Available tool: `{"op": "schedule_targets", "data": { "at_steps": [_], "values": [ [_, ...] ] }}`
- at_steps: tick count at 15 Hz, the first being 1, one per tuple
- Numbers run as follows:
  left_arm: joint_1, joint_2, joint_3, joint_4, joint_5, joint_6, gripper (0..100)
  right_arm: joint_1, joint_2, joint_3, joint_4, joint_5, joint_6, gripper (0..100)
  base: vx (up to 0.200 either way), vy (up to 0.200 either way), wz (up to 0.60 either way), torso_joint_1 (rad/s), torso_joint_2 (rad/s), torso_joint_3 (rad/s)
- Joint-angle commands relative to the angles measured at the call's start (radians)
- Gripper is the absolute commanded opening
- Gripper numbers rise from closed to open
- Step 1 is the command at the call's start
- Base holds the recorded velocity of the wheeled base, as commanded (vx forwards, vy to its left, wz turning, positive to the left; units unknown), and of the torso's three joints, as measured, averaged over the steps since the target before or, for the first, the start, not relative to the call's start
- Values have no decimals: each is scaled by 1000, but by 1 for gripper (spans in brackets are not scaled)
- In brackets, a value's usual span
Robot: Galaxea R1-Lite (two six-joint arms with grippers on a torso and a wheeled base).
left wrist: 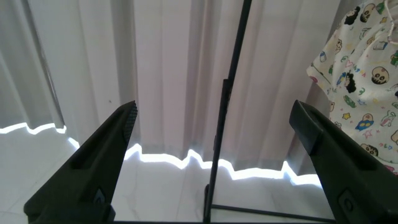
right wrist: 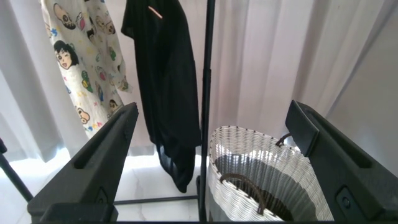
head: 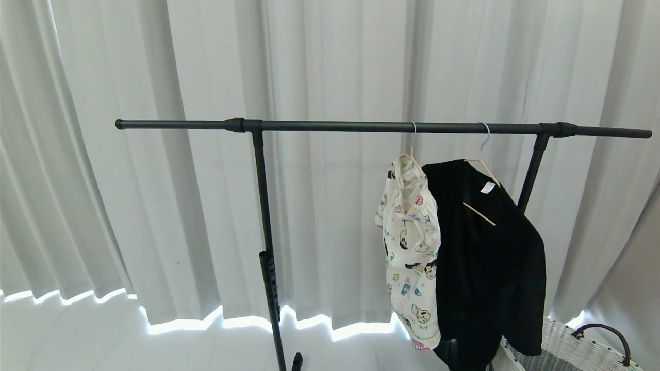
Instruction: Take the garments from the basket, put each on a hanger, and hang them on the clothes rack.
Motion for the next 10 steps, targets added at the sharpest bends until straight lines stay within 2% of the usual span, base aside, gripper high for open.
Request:
{"op": "schedule_targets", "data": {
  "at_steps": [1, 10],
  "values": [
    [0, 0, 0, 0, 1, 0, 100, 0, 0, -1, 0, -1, 0, 100, 0, 0, 0, 0, 0, 0],
    [0, 0, 0, 0, 1, 0, 100, 0, 0, 0, 0, 1, 3, 100, 0, 0, 0, 0, 0, 0]
  ]
}}
